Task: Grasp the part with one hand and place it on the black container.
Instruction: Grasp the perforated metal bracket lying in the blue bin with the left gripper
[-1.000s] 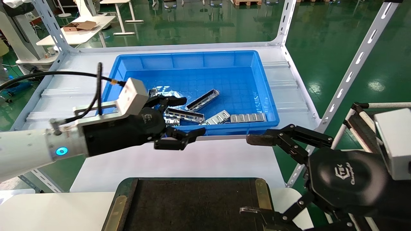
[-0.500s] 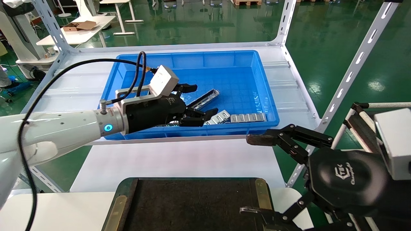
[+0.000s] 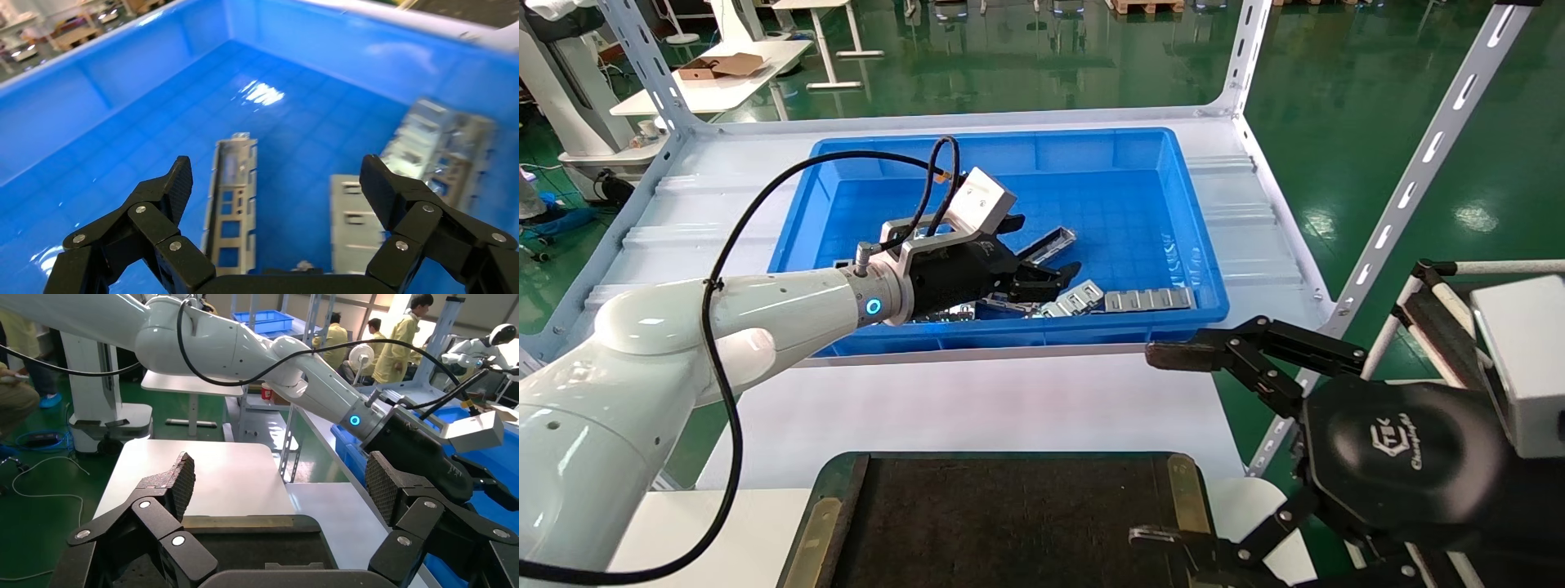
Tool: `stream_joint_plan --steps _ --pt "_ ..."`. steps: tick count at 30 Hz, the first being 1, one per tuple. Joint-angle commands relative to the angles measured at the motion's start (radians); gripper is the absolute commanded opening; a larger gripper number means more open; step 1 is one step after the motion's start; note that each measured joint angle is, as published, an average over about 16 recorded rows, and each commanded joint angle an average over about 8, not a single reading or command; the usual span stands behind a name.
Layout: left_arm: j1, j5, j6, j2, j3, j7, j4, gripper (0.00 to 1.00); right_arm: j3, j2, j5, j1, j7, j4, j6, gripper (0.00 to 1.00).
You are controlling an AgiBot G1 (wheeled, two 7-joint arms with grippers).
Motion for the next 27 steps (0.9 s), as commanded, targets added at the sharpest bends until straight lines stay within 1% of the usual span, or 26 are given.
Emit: stream_joint_plan --steps 1,10,11,12,18,19,20,27 --pt "-0.012 -0.003 -0.027 0.019 0.003 0.018 0.040 1.00 0.000 0.000 0.000 0.000 0.000 0.000 0.000 1.00" --pt "-0.020 -0.062 -0.097 0.025 0.083 -0.024 0.049 1.00 -0.001 0.000 0.001 0.000 0.000 0.000 0.000 1.00" --pt "-0.020 -0.067 -0.102 0.025 0.095 -0.031 0.047 0.95 -0.001 0.000 0.001 0.000 0.000 0.000 0.000 0.93" --pt "-0.021 -0.072 -0.106 0.025 0.106 -0.037 0.046 0.85 -0.001 0.000 0.001 0.000 0.000 0.000 0.000 0.81" --pt "-0.019 -0.103 -0.135 0.025 0.175 -0.080 0.034 0.10 -0.001 0.001 0.001 0.000 -0.001 0.000 0.001 0.06" --pt "-0.018 -0.108 -0.141 0.025 0.187 -0.087 0.031 0.02 -0.001 0.001 0.001 0.000 -0.001 0.000 0.001 0.00" --pt "-0.017 -0.113 -0.147 0.025 0.198 -0.093 0.028 0.00 -0.002 0.001 0.001 0.000 -0.001 0.000 0.001 0.00" --pt "-0.009 -0.150 -0.188 0.024 0.270 -0.132 0.009 0.00 -0.002 0.001 0.001 0.000 -0.001 0.000 0.001 0.00"
